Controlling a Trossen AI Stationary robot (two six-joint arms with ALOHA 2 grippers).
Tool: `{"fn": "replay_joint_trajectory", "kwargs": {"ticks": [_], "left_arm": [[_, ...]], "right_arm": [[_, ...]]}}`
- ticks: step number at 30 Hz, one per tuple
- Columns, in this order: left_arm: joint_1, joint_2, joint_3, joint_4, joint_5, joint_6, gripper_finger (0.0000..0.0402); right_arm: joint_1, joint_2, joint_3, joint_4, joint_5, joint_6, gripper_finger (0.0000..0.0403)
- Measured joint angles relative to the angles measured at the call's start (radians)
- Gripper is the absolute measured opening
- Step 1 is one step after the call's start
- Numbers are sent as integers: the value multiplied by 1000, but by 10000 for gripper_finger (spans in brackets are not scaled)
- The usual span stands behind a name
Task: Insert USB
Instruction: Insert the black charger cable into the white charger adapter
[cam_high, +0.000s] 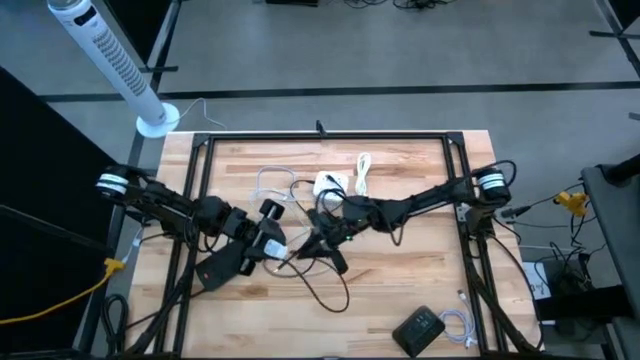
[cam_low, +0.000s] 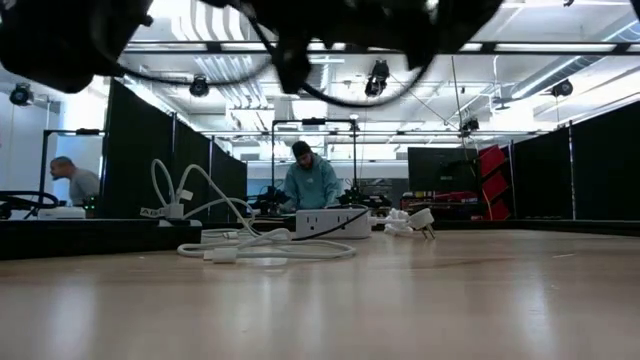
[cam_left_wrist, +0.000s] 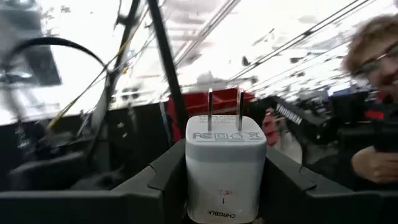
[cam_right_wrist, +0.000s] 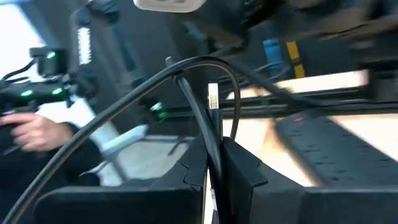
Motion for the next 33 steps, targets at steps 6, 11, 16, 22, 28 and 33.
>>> {"fn": "replay_joint_trajectory", "kwargs": {"ticks": [6, 11, 16, 22, 28, 33], "left_arm": [[14, -19, 25, -104, 50, -32, 145], [13, -26, 29, -84, 124, -56, 145], [13, -8, 29, -89, 110, -57, 145], [13, 38, 62, -89, 84, -103, 145], [10, 81, 117, -91, 141, -174, 145], [10, 62, 95, -87, 158, -176, 145]], "right_arm": [[5, 76, 96, 16, -162, 8, 16], [8, 59, 97, 84, -210, 41, 16], [12, 52, 97, 86, -210, 42, 16], [1, 51, 96, 84, -184, 50, 16], [-16, 51, 95, 59, -188, 75, 16], [-9, 47, 94, 59, -215, 76, 16]]}}
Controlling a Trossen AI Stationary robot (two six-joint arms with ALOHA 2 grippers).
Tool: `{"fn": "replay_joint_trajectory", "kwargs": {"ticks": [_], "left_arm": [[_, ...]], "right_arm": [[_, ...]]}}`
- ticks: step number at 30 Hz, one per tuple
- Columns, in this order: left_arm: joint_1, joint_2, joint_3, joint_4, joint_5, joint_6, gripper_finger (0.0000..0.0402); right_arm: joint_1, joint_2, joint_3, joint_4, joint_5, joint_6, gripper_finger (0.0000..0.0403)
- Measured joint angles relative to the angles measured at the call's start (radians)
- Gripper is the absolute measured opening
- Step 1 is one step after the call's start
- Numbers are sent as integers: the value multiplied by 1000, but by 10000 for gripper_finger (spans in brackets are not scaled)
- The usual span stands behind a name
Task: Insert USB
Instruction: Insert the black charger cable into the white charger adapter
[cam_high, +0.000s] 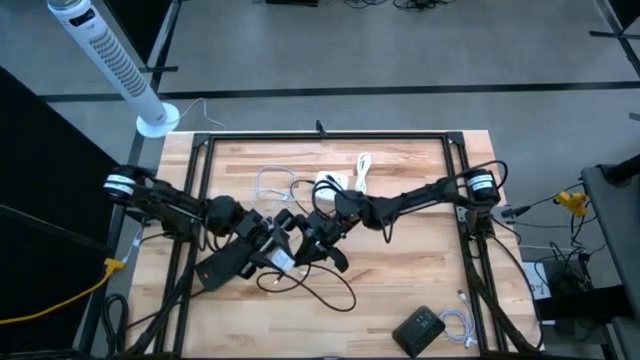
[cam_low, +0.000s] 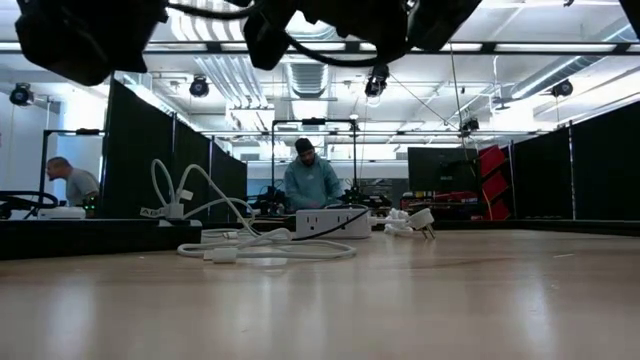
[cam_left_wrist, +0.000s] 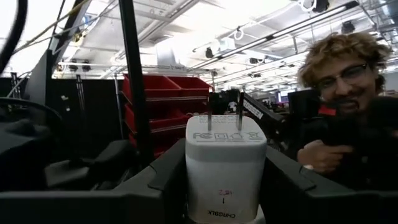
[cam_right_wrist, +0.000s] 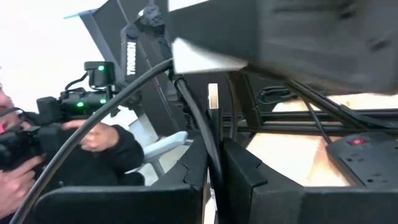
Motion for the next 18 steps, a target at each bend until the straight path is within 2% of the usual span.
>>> {"fn": "replay_joint_trajectory", "kwargs": {"ticks": [18], "left_arm": [[0, -12, -6, -31, 9, 62, 145]], "right_arm": [[5, -11, 0, -1, 4, 7, 16]]}}
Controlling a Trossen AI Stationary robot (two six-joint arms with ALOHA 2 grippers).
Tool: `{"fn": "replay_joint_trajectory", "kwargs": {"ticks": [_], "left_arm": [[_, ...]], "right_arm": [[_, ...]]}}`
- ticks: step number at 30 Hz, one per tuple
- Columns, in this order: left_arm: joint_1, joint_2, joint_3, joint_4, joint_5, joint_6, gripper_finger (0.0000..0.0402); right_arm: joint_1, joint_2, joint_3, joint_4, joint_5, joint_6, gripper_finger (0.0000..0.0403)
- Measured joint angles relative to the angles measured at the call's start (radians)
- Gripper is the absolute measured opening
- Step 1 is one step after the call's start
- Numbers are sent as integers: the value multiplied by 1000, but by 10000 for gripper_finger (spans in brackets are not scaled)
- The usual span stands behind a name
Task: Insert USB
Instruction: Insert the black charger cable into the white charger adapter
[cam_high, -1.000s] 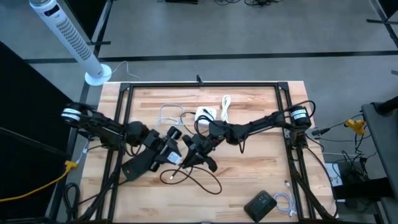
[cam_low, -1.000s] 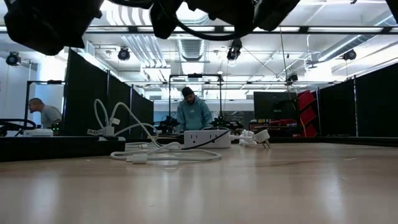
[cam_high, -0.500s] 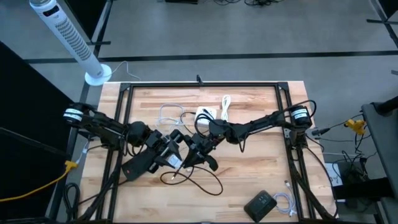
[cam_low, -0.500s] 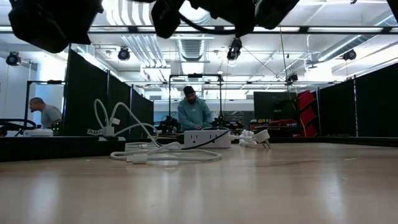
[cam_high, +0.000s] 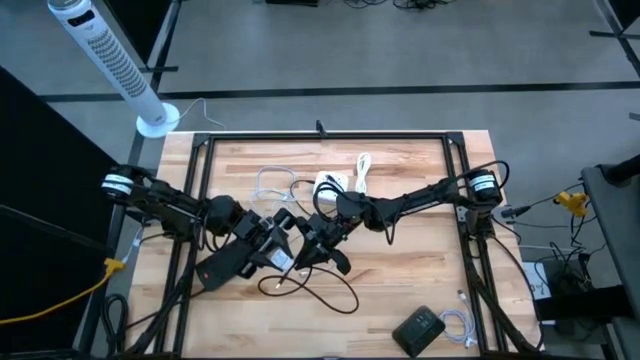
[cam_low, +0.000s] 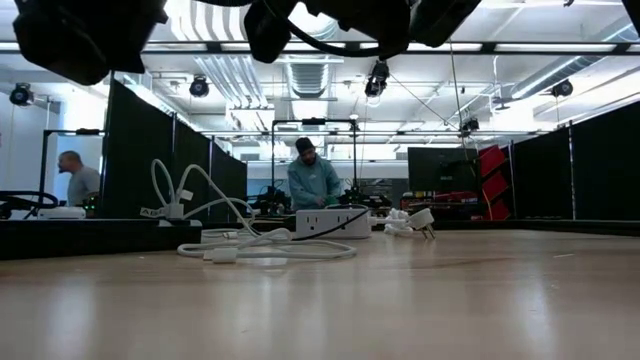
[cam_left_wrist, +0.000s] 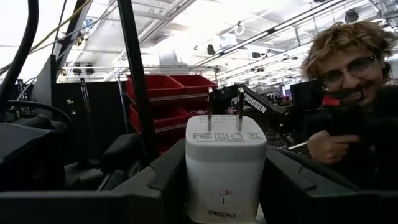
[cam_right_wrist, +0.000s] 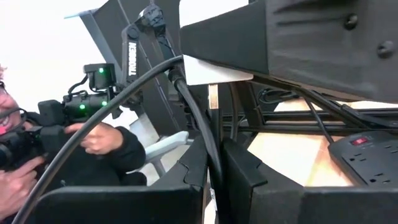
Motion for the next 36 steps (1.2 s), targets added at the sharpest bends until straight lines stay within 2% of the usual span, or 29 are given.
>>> {"fn": "replay_joint_trajectory", "kwargs": {"ticks": [6, 17, 24, 36], "left_arm": [[0, 4, 0, -58, 145, 61, 145], [34, -37, -1, -59, 139, 87, 145], [46, -50, -1, -63, 85, 89, 145], [-14, -53, -1, -175, 84, 83, 145]], "right_arm": [[0, 0, -2, 0, -3, -25, 16], [-1, 0, -1, -21, -18, -60, 16], [-3, 0, 0, -28, -47, -58, 16], [-45, -4, 0, -126, 71, -115, 16]]}}
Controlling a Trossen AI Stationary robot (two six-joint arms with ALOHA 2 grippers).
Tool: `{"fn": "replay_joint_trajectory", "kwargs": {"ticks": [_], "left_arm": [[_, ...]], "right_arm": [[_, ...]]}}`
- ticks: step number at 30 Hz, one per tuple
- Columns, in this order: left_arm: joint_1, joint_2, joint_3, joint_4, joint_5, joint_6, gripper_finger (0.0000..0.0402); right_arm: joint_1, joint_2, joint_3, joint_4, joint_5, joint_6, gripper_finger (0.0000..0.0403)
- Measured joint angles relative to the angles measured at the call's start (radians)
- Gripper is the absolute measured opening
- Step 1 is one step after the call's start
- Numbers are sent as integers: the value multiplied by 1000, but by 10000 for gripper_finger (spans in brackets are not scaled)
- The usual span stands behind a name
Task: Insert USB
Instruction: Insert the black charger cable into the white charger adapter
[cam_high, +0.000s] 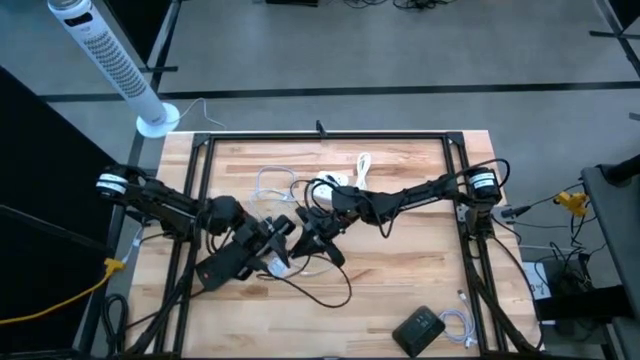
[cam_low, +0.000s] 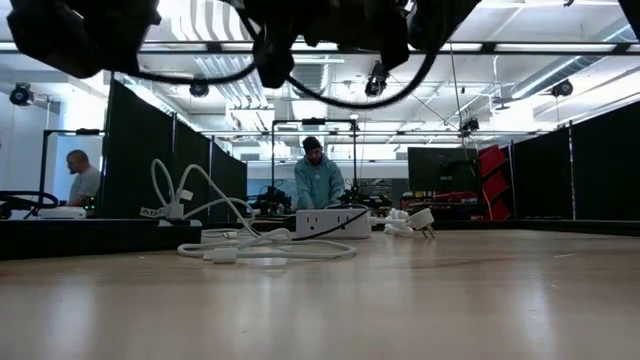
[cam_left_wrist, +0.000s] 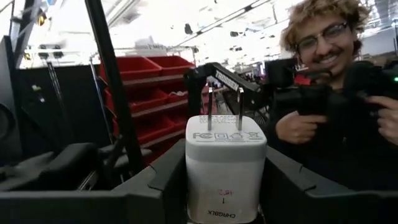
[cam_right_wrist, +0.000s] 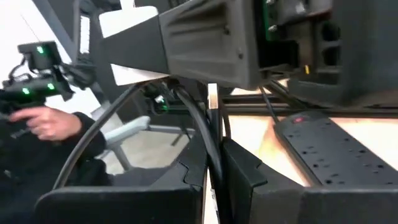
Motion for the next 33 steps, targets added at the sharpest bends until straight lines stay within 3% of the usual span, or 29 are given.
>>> {"fn": "replay_joint_trajectory", "kwargs": {"ticks": [9, 13, 18, 21, 24, 29, 33], "left_arm": [[-21, 16, 0, -22, -9, 11, 145], [-29, 23, -9, -47, -17, 7, 145], [-37, 18, -21, -41, -52, 5, 145], [-35, -6, -28, -33, -131, 15, 145], [-37, -42, -39, -63, -272, 49, 145], [-38, -115, -51, -240, -527, 78, 145], [-40, -149, -52, -377, -654, 82, 145]], "right_arm": [[2, -67, -3, -139, 110, -186, 16], [23, -135, 2, -181, 255, -320, 16], [83, -189, 0, -354, 478, -492, 16], [108, -207, 0, -412, 555, -492, 16], [119, -212, 0, -459, 614, -446, 16], [130, -227, -2, -546, 789, -443, 16], [130, -244, -2, -590, 805, -437, 16]]}}
